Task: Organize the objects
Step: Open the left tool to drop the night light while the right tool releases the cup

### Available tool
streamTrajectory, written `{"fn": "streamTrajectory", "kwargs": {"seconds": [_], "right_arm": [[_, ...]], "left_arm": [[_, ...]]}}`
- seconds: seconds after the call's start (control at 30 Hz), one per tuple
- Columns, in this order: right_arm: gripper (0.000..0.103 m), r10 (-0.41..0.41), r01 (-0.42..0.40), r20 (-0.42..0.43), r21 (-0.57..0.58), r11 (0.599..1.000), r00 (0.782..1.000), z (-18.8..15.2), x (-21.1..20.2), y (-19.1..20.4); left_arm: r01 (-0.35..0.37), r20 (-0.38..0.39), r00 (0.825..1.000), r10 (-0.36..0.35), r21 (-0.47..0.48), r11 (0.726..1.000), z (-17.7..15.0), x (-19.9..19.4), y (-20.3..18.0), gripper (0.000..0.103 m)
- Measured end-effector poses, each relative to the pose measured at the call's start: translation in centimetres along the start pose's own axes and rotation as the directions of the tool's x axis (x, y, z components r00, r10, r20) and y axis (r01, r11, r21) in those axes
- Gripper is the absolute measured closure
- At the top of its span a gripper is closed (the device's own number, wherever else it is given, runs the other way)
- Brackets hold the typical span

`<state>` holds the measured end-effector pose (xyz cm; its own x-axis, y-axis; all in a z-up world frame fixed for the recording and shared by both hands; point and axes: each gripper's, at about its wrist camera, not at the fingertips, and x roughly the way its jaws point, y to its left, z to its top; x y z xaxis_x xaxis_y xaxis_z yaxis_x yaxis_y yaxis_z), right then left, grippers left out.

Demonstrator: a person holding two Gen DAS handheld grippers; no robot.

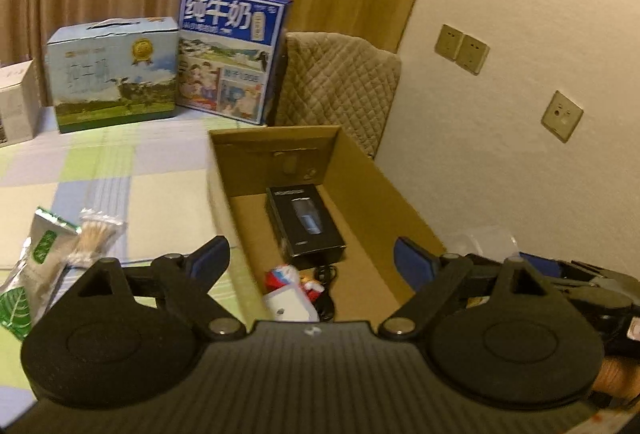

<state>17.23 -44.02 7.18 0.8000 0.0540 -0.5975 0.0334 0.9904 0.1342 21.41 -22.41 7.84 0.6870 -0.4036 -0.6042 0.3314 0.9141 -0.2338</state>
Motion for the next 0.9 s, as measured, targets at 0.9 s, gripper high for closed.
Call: {"fn": "streamTrajectory", "kwargs": {"seconds": [0.9], "right_arm": [[0.013,0.119,-0.123,0.060,0.074,0.990,0.991,0.7,-0.2,1.6]], "left_arm": [[-0.062,0.008,0.998,0.063,-0.041,0.997,-2.6,-3.2,4.1,0.017]]}}
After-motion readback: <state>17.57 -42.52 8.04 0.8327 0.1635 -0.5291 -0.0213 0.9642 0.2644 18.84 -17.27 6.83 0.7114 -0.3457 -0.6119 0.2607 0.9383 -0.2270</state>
